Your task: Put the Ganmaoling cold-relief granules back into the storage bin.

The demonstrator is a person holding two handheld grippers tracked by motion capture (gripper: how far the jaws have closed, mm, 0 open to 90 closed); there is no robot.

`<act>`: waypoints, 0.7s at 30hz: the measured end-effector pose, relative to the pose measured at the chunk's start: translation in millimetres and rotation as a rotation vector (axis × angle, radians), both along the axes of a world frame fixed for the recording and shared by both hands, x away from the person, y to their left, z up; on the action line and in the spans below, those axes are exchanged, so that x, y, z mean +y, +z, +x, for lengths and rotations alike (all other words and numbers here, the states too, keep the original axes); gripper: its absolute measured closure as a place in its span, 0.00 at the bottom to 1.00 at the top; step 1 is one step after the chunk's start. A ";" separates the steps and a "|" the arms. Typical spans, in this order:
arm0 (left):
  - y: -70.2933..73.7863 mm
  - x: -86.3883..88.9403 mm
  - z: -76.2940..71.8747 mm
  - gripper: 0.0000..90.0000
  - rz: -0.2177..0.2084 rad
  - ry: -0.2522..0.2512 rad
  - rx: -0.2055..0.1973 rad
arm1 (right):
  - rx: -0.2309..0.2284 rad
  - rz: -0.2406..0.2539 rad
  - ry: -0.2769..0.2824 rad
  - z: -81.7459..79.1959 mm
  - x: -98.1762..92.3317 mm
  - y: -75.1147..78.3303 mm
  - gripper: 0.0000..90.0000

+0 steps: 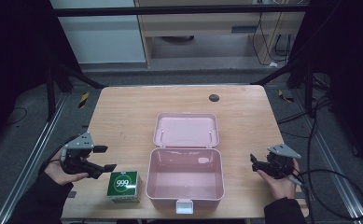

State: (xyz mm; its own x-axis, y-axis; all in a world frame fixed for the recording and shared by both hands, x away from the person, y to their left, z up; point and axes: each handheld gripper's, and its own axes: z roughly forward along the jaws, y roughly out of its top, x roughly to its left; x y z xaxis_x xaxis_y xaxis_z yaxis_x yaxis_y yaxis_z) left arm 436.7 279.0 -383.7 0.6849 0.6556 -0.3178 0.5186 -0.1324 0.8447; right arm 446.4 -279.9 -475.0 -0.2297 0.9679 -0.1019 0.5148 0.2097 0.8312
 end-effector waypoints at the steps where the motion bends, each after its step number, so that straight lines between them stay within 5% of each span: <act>1: 0.6 -1.6 -0.7 0.21 0.002 -0.009 0.001 | 0.000 -0.002 0.001 0.1 0.1 -0.2 0.09; 14: -4.7 -23.0 -19.0 0.17 0.040 -0.115 0.036 | -0.002 -0.018 0.011 0.1 -0.1 -1.3 0.08; 21: -12.8 -33.5 -25.0 0.15 0.051 -0.127 0.067 | 0.009 -0.005 0.015 -0.1 -3.7 -3.4 0.07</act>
